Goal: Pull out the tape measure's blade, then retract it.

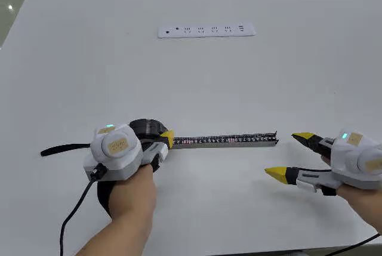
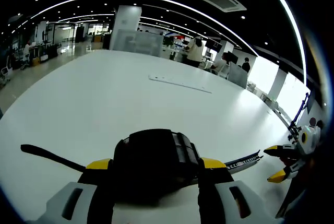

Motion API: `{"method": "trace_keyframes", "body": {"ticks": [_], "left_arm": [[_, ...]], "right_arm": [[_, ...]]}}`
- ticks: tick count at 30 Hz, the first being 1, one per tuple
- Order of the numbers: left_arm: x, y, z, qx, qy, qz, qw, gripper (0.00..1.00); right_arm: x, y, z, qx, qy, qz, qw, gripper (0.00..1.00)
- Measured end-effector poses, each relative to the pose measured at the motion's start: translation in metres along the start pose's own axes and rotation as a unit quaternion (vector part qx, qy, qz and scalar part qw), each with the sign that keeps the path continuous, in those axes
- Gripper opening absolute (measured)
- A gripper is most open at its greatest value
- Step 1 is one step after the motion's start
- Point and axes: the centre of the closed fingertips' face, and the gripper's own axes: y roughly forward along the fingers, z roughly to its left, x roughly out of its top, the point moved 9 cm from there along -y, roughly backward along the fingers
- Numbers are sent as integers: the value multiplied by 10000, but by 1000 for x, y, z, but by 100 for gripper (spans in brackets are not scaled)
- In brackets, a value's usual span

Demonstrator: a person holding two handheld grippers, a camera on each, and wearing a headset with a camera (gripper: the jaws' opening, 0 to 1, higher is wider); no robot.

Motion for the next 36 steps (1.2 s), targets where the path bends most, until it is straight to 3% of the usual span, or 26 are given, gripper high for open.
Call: {"method": "trace_keyframes", "body": {"ticks": [4,16,27,29,31,36], "left_arm": [[0,0,0,9,-3,-7,10000,63],[-1,1,0,-14,-44,-9,10000,63],[-2,2,1,-50,-82,2,10000,63],[-2,2,1,-58,-58,2,10000,63],[-2,2,1,-55,-44,7,10000,63],[-2,3,1,-52,-22,23,10000,63]], "right_arm": [[1,6,-4,92,-223,36,9997,56],[5,16,-12,354,-390,198,9984,32],[10,26,-22,497,-598,241,9967,26],[11,28,-25,572,-782,281,9949,24],[13,31,-22,820,-969,276,9915,20],[14,32,-26,877,-1051,334,9900,17]]}}
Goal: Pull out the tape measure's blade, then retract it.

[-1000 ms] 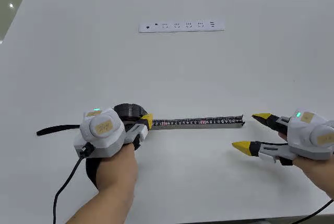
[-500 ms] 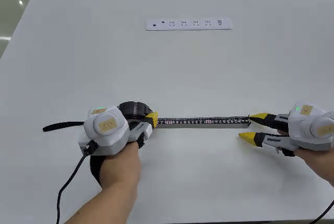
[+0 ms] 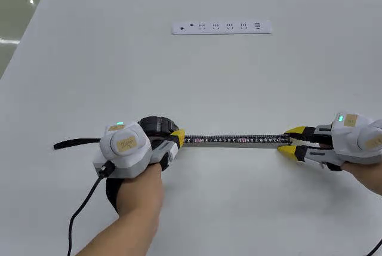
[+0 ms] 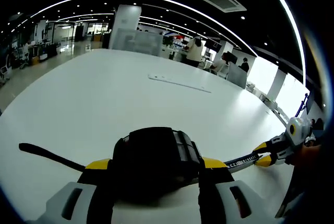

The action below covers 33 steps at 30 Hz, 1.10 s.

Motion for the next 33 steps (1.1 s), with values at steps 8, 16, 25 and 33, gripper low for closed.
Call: {"method": "trace_keyframes", "body": {"ticks": [8,16,25,33], "left_arm": [[0,2,0,13,50,64,10000,64],[0,3,-1,54,91,121,9999,65],[1,2,0,-1,-12,189,9998,65],[0,1,-1,54,-28,127,9999,65]], "right_arm": [[-4,-1,-4,205,-132,-84,9997,13],[-4,-2,-7,394,-199,-72,9990,11],[-4,-2,-7,380,-171,-62,9991,12],[-4,-2,-8,374,-195,-61,9991,12]]}}
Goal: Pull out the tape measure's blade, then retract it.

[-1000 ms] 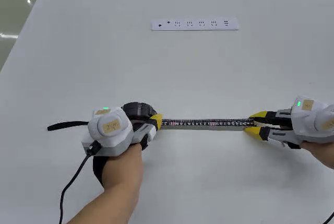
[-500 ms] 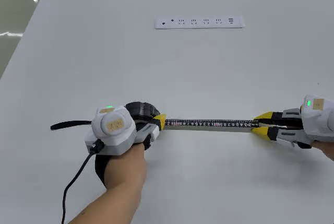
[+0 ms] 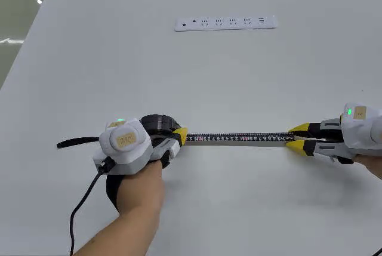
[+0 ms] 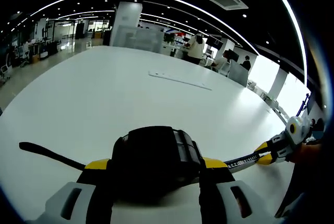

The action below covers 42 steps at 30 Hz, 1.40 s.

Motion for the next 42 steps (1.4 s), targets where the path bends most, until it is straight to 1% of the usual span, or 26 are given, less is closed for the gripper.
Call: {"method": "trace_keyframes", "body": {"ticks": [3,6,9,17,20,22,23,27,37,39,42], "left_arm": [[0,0,0,5,-26,-12,10000,64],[2,-3,0,4,-106,-67,9999,64],[4,-4,0,6,-90,-121,9999,63],[6,-3,0,42,-10,10,10000,62],[7,-2,-1,63,17,90,9999,61],[8,-2,-1,84,66,128,9999,60],[9,-2,0,83,52,153,9998,60],[8,-2,1,65,71,207,9997,59],[8,-3,1,9,-17,222,9998,59],[8,-2,1,12,-14,225,9997,59],[8,-2,2,5,-22,222,9998,59]], "right_arm": [[0,0,0,0,21,-17,10000,12],[0,0,0,3,31,-19,10000,12],[0,0,0,2,36,-24,10000,12],[0,0,0,-14,13,-20,10000,11],[0,0,0,-13,-19,-9,10000,11],[0,0,0,1,-58,17,10000,11],[0,1,1,55,-85,19,9999,11],[5,6,5,109,-212,36,9997,10],[7,7,4,125,-244,19,9996,10],[8,7,4,141,-185,-19,9997,10],[10,9,5,165,-222,-17,9996,10]]}}
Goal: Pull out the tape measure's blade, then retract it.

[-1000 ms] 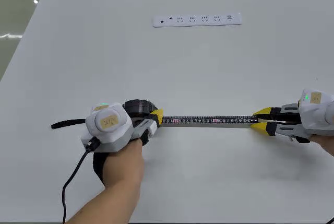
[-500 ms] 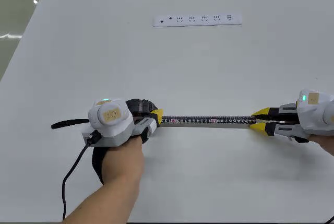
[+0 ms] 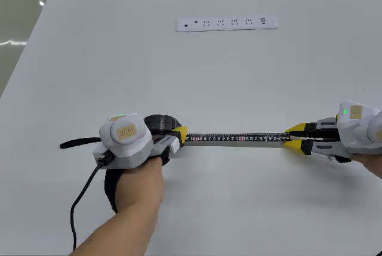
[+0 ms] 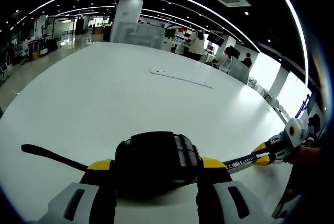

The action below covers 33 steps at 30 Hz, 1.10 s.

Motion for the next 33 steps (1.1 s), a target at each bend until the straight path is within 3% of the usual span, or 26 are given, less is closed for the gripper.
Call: {"method": "trace_keyframes", "body": {"ticks": [2,19,33], "left_arm": [[0,0,0,-7,-22,18,10000,59],[0,-1,3,-121,-245,25,9996,59],[0,-2,3,-156,-272,26,9995,59]], "right_arm": [[3,2,1,78,107,-124,9998,10],[25,29,8,240,10,-263,9994,10],[24,35,9,293,202,-303,9989,9]]}}
